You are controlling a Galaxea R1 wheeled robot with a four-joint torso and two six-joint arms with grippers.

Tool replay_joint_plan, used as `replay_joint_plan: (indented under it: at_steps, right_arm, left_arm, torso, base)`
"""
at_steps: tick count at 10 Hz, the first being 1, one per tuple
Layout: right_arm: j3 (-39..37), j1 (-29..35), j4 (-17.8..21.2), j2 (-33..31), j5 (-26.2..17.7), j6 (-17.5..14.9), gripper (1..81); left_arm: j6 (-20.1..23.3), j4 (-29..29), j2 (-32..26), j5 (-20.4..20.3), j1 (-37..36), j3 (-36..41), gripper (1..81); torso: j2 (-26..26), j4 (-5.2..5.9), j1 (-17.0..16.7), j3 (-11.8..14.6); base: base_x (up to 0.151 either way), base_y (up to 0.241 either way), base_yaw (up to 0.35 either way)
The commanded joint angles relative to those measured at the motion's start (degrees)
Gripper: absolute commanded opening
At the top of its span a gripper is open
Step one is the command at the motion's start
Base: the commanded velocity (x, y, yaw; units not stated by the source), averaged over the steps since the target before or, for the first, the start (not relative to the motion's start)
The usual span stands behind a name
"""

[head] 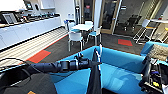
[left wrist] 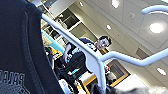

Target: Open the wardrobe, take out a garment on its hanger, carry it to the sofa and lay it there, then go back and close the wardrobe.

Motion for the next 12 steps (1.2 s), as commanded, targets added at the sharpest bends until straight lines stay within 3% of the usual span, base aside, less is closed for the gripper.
replay_joint_plan:
  at_steps: [1, 2, 3, 4, 6, 7, 9, 12]
  right_arm:
    - [0.0, 0.0, -0.9, -0.3, -2.7, -0.1, 81.1]
    - [0.0, 0.1, -0.9, -0.3, -2.8, -0.1, 81.1]
    - [0.0, 0.1, -0.9, -0.3, -2.9, -0.1, 81.1]
    - [0.0, 0.1, -0.9, -0.3, -2.9, -0.1, 81.1]
    - [0.0, 0.1, -0.9, -0.3, -3.0, -0.1, 81.1]
    - [0.0, 0.1, -0.9, -0.2, -2.9, -0.1, 81.1]
    - [0.0, 0.4, -0.9, -0.1, -3.2, -0.1, 81.1]
    - [0.0, 0.9, -0.9, 0.3, -3.5, -0.1, 81.1]
  left_arm:
    - [-0.5, 0.1, 0.5, -2.1, -10.5, 0.5, 1.0]
    - [-1.1, 0.1, 1.7, -2.1, -10.6, -0.3, 1.0]
    - [-1.5, 0.1, 2.7, -2.1, -10.8, -1.3, 1.0]
    - [-2.2, 0.1, 3.7, -2.0, -11.3, -2.1, 1.0]
    - [-3.4, 0.1, 6.0, -2.1, -12.3, -4.6, 1.0]
    - [-4.2, 0.1, 7.1, -2.1, -13.0, -5.9, 1.0]
    - [-6.2, 0.1, 10.2, -2.1, -15.2, -8.7, 1.0]
    - [-9.5, 0.1, 15.5, -2.2, -18.9, -15.2, 1.0]
  torso:
    - [0.0, -0.85, 0.0, 0.0]
    - [0.0, 1.95, 0.0, 0.0]
    - [0.0, 3.91, 0.0, 0.0]
    - [0.0, -0.29, 0.0, 0.0]
    - [0.0, -0.04, 0.0, 0.0]
    - [0.0, 3.91, 0.0, 0.0]
    - [0.0, 0.96, 0.0, 0.0]
    - [0.0, 0.5, 0.0, 0.0]
  base:
    - [0.0, 0.0, 0.0]
    - [0.0, 0.0, 0.0]
    - [0.0, 0.0, 0.0]
    - [0.0, 0.0, 0.0]
    - [0.0, 0.0, 0.0]
    - [0.0, 0.0, 0.0]
    - [0.0, 0.0, 0.0]
    - [0.0, 0.0, 0.0]
